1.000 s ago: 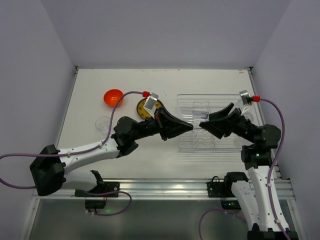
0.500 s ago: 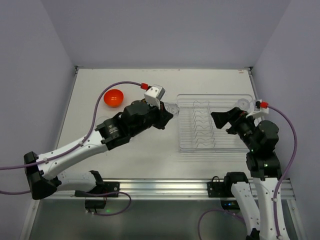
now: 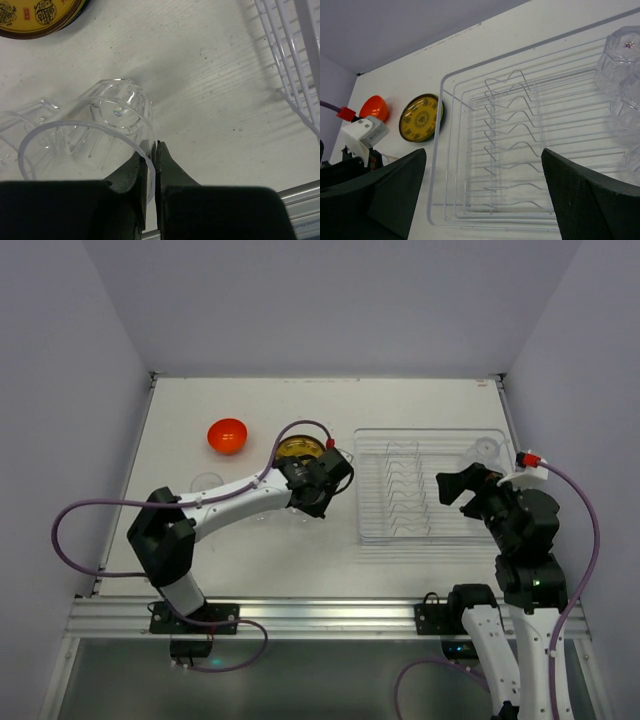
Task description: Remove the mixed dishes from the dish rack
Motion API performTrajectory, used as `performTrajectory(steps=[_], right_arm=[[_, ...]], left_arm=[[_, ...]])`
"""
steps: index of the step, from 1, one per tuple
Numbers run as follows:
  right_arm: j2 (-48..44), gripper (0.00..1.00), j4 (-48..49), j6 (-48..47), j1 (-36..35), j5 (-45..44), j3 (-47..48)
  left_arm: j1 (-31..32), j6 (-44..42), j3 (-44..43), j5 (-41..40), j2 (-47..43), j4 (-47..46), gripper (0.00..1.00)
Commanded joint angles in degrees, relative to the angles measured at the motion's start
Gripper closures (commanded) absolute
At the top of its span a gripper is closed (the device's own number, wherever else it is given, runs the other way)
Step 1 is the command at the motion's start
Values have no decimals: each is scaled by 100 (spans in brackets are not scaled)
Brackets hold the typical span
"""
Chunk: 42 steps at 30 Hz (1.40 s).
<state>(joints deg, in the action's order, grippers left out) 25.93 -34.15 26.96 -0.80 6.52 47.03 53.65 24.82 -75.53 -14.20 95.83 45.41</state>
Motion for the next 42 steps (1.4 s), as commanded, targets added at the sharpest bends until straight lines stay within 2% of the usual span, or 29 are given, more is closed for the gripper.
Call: performTrajectory(steps=[1,9,19,26,29,33,39,40,42], right_arm=[[79,1,-30,-217,-8,-2,175],[8,1,67,-235,1,68,79],[61,1,58,-182,1,139,52],[228,1,49,-174,1,130,140],[272,1,49,-182,1,68,131],[439,1,66,-174,1,33,132],[684,1,312,-7,1,-142,-44],[711,1,391,19,1,-221,-70],[842,1,444,133,1,-502,-114]], left_arm=[[-65,-381,-489,-40,172,364,100],[-232,-662,-638,268,708,293,100],[-320,-759,-630,259,990,293,100],[-399,-768,-647,268,894,267,57],[-399,-742,-718,286,674,258,43],[-399,-707,-753,269,253,197,36],[-390,-654,-701,444,-635,-75,12],[-390,-671,-683,479,-906,-146,2],[-399,-706,-500,532,-1206,-488,0]])
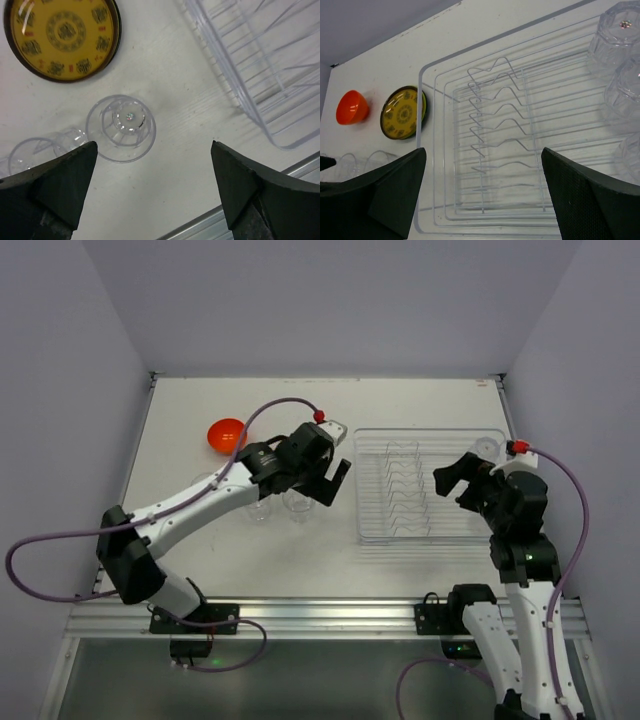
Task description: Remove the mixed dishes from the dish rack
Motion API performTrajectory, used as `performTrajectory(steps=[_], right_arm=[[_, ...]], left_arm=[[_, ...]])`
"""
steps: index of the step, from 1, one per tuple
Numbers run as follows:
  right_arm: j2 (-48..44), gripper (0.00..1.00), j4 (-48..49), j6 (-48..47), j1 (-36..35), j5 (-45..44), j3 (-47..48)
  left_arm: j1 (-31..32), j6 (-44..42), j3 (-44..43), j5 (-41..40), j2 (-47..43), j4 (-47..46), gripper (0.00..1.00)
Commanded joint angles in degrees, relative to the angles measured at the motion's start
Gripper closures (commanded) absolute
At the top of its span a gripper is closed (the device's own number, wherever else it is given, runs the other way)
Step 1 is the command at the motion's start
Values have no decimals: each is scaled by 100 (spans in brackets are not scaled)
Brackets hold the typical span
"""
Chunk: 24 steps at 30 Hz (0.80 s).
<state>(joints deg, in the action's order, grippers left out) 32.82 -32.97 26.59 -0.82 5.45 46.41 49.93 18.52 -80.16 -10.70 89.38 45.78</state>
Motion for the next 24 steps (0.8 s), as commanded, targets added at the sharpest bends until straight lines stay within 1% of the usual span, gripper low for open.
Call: performTrajectory(steps=[1,3,4,5,6,7,9,10,11,12,13,14,15,17,20,21,23,24], right_arm=[[207,1,387,197,-6,-448,-53],[434,1,406,398,3,-536,-27],[514,1,423,478,3,-658,-10],[611,1,440,566,3,-790,8],[716,1,441,671,3,-1105,34],[996,1,432,716,3,-1317,87],[1322,1,397,812,20,-1739,271],[1672,1,336,865,29,-2150,367],[1858,1,309,979,55,-2336,560],[2025,1,300,1032,238,-2477,657],[2331,1,283,1076,345,-2505,754],[2474,1,274,1155,459,-2418,938],[2597,1,265,1182,704,-2322,1018],[2886,1,265,1217,898,-2233,1211],[3168,1,195,1409,1162,-2609,1378],[3222,1,186,1471,1276,-2611,1405],[3318,1,142,1542,1356,-2576,1475],[3397,1,90,1612,1391,-2610,1493]], left_arm=[[-27,-77,17,69,-850,-578,0],[-45,2,245,-220,-1324,-719,0],[-115,11,333,-544,-1492,-728,0],[-202,20,421,-686,-1651,-711,0],[-334,46,492,-827,-1783,-641,0],[-709,116,623,-1098,-2045,-545,0],[-1080,239,747,-1433,-2301,-263,0],[-1352,292,921,-1652,-2590,-228,0],[-1450,301,1054,-1689,-2767,-314,0],[-1538,284,1212,-1699,-3082,-437,0],[-1661,257,1396,-1673,-3224,-612,0],[-1732,248,1824,-1672,-3347,-936,0],[-1785,248,1985,-1664,-3427,-1009,0],[-1890,275,2214,-1698,-3498,-1001,0],[-1899,231,2215,-1874,-3533,-651,0],[-1891,231,2259,-1927,-3585,-606,0],[-1891,266,2451,-1936,-3901,-762,0],[-1899,266,2714,-1866,-4024,-877,0]])
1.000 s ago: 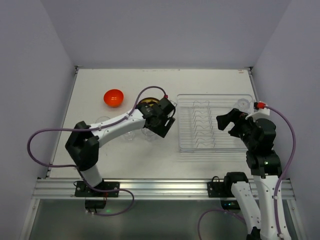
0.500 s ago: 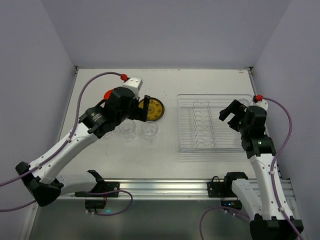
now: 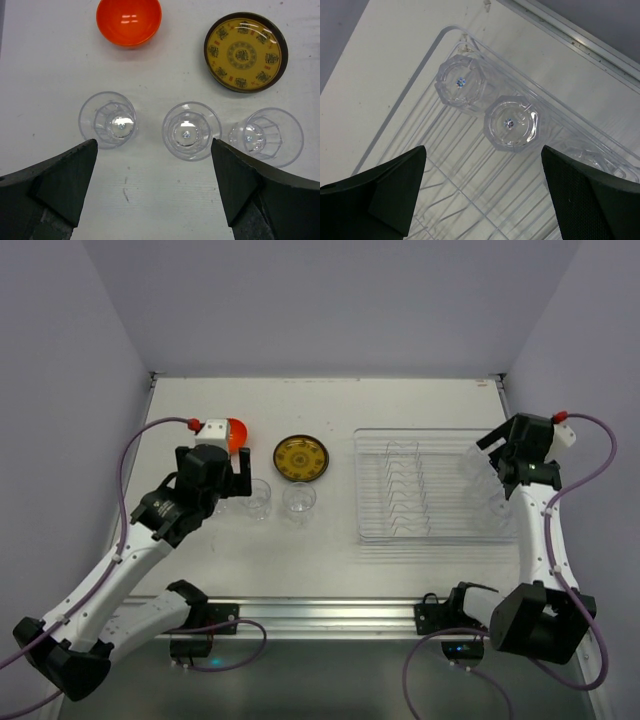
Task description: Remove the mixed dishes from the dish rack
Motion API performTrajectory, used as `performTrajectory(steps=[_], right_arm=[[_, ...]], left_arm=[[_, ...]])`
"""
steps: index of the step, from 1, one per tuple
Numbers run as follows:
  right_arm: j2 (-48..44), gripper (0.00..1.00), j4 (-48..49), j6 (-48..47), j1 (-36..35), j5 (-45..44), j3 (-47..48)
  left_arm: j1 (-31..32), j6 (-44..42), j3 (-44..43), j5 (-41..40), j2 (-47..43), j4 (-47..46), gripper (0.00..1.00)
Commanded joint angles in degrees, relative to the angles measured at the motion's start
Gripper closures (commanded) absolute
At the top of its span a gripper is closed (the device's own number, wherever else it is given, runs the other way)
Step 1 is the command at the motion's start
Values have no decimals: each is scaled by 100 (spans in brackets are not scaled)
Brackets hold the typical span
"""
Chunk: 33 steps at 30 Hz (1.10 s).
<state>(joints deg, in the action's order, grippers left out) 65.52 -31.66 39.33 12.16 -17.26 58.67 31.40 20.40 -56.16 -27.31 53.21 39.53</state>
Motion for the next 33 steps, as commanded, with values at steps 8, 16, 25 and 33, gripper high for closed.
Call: performTrajectory(steps=[8,16,25,33], right_arm=[[304,1,-288,286,137,-226,118],[470,10,-51,-355,146,144,-181],[339,4,441,-1199,146,186,-655],[270,4,730,-1516,146,662,-559]], left_arm=[[7,192,879,130,-1040,-490,0],[138,254,923,68,-1006,-481,0],[183,227,923,182,-663,-508,0],[367,227,923,147,-637,-499,0]])
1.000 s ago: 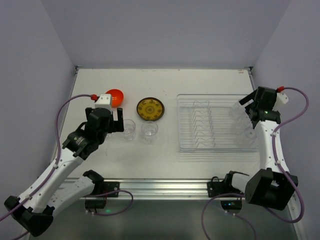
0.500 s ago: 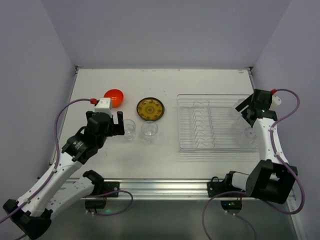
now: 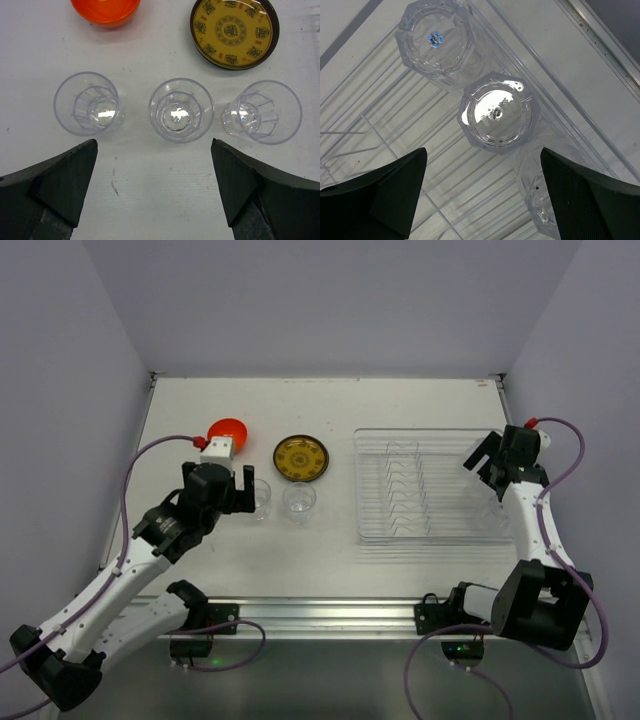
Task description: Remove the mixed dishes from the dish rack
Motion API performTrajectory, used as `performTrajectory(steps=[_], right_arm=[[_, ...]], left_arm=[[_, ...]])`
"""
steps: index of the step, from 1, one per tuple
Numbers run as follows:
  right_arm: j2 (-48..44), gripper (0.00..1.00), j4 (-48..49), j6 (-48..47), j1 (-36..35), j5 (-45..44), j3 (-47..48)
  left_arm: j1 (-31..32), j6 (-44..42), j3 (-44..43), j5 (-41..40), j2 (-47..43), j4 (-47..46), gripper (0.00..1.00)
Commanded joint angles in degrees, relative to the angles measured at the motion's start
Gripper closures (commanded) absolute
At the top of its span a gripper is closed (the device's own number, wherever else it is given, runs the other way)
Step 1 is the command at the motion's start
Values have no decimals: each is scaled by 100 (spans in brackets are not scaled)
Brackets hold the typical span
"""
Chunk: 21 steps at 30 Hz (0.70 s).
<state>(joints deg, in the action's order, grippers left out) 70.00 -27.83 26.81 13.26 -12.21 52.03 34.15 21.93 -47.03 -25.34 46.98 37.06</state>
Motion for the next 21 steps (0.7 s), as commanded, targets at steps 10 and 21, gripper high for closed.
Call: performTrajectory(steps=[10,21], right_arm=[[216,5,454,-290,37,-115,194],[577,9,560,-439,37,-204,510]], left_arm=[[364,127,0,-208,92,-190,0],[391,101,18,-111,127,-243,0]])
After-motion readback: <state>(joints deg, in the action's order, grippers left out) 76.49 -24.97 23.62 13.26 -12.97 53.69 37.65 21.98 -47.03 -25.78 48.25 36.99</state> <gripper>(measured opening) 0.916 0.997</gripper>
